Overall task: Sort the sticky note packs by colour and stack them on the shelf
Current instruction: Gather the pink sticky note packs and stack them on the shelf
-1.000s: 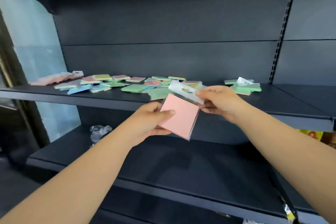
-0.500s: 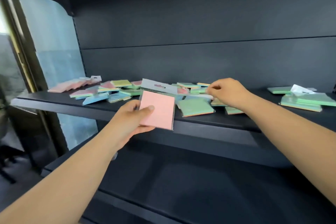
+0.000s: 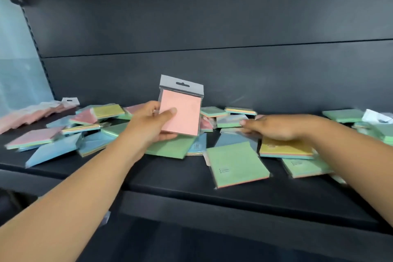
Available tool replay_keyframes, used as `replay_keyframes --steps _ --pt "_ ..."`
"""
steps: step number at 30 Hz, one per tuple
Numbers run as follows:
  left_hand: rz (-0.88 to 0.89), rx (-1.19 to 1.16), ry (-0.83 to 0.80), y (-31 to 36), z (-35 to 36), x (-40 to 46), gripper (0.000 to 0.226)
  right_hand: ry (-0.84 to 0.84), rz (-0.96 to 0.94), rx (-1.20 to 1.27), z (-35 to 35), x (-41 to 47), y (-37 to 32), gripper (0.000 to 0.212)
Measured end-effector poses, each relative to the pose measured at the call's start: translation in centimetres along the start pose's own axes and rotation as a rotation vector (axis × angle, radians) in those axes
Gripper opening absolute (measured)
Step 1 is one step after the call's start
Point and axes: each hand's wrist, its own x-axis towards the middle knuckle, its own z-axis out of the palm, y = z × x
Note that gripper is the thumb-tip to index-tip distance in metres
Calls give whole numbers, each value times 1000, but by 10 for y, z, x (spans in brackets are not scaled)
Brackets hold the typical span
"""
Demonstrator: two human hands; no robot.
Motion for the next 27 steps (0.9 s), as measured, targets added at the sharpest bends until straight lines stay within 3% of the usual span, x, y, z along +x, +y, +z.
replay_keyframes --steps 4,10,15,16,20,27 --pt "8 -19 -104 1 19 20 10 59 88 -17 -13 -5 8 52" --pt "31 -37 -190 5 34 38 11 -47 140 60 -22 -16 10 47" --pt "-10 -108 -255 -2 39 38 9 58 120 52 -19 10 20 12" --pt "-16 -119 -250 -4 38 39 8 35 125 37 -18 14 21 16" --pt "-47 -175 -228 -7 35 43 6 -77 244 -63 -17 26 21 64" --pt "-43 -165 -259 -10 35 43 5 -110 320 -58 -14 37 35 70"
